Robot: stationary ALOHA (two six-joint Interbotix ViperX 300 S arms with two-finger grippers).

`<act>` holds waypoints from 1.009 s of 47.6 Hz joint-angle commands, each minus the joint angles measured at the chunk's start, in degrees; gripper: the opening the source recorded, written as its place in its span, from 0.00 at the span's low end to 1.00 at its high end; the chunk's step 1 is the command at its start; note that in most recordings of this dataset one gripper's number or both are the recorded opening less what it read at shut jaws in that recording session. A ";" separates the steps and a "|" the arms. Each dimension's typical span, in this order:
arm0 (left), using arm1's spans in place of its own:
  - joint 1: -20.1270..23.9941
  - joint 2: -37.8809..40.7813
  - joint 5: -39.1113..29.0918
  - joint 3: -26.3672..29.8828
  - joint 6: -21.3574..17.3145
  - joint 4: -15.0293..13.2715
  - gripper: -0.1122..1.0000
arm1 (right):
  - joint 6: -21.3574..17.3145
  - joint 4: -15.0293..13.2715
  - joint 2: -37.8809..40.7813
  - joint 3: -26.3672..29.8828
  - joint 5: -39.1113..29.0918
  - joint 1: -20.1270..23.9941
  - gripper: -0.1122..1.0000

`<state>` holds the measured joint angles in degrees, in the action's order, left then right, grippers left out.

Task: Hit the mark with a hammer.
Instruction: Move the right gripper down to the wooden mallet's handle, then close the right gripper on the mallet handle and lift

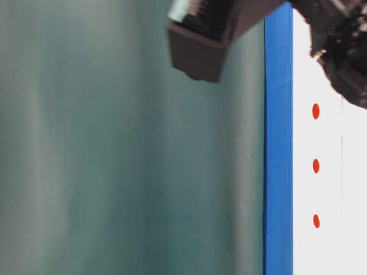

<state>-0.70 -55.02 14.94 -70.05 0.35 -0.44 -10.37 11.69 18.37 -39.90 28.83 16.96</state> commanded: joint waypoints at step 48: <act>0.26 0.26 0.26 0.62 0.18 -0.09 0.10 | 0.79 0.62 -4.75 2.72 -0.62 -0.97 0.19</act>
<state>-0.70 -55.11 14.94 -70.14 0.44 -0.44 -9.49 12.22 18.28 -37.53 28.30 16.44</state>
